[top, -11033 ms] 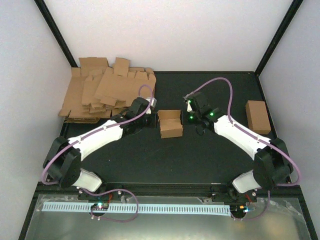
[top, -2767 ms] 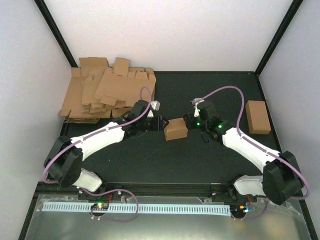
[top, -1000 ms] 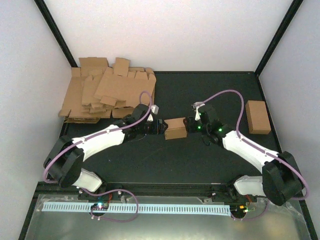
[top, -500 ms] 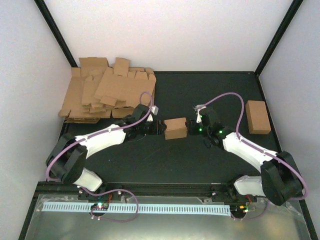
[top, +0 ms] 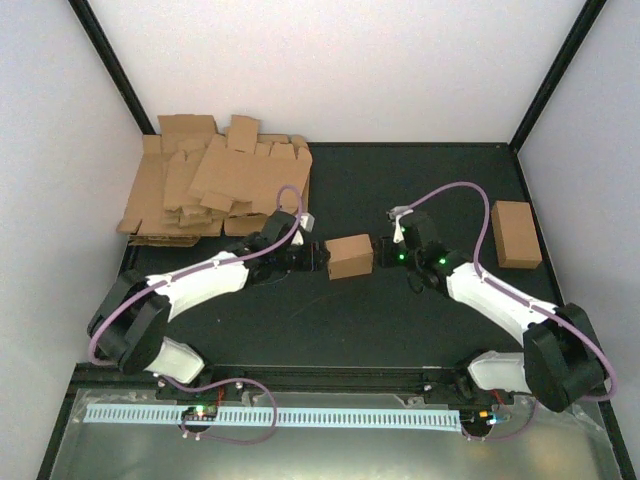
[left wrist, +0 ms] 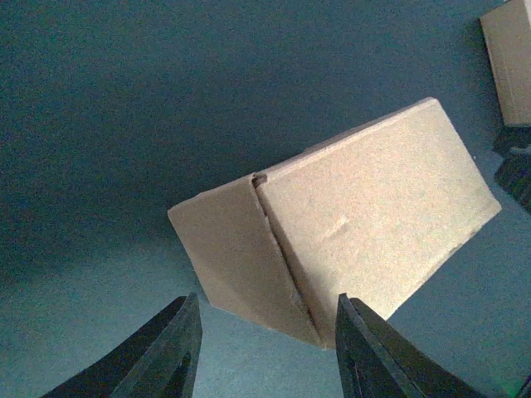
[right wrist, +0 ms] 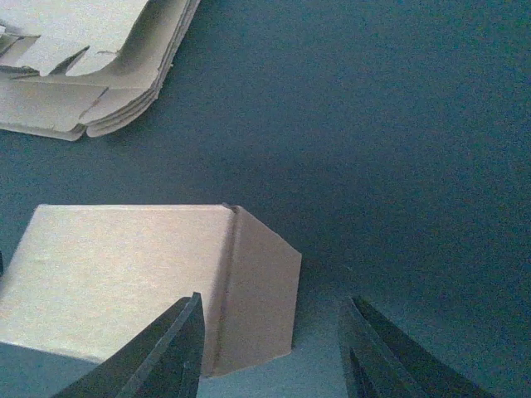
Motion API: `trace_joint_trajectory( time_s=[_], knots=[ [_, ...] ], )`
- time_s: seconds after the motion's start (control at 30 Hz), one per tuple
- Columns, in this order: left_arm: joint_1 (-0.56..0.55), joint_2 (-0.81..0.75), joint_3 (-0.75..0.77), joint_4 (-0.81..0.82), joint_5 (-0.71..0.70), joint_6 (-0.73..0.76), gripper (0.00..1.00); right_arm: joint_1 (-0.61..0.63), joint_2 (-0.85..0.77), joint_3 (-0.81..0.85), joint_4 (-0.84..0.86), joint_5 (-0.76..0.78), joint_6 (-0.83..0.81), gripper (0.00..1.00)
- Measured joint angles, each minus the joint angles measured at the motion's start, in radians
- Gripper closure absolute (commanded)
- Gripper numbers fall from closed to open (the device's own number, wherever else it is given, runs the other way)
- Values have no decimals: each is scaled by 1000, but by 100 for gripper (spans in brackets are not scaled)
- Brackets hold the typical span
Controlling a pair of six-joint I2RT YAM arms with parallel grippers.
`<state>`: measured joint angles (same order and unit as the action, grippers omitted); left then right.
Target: Fold the paper box
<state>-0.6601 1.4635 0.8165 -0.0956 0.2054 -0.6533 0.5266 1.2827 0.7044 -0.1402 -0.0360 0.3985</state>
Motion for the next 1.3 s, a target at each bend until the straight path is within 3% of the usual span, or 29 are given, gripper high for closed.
trace_joint_trajectory(
  time_s=[0.23, 0.47, 0.83, 1.0, 1.3],
  knots=[
    [0, -39, 13, -54, -11, 8, 45, -1, -35, 29, -33, 2, -8, 52],
    [0, 11, 3, -19, 16, 6, 56, -1, 10, -34, 23, -8, 1, 53],
    [0, 11, -39, 61, 21, 5, 54, -4, 0, -32, 19, -10, -5, 53],
    [0, 10, 10, -25, 10, 17, 47, -4, -24, -5, -21, -23, -21, 53],
    [0, -10, 87, -99, 8, 41, 49, -4, 26, -18, 16, -64, -23, 53]
  ],
)
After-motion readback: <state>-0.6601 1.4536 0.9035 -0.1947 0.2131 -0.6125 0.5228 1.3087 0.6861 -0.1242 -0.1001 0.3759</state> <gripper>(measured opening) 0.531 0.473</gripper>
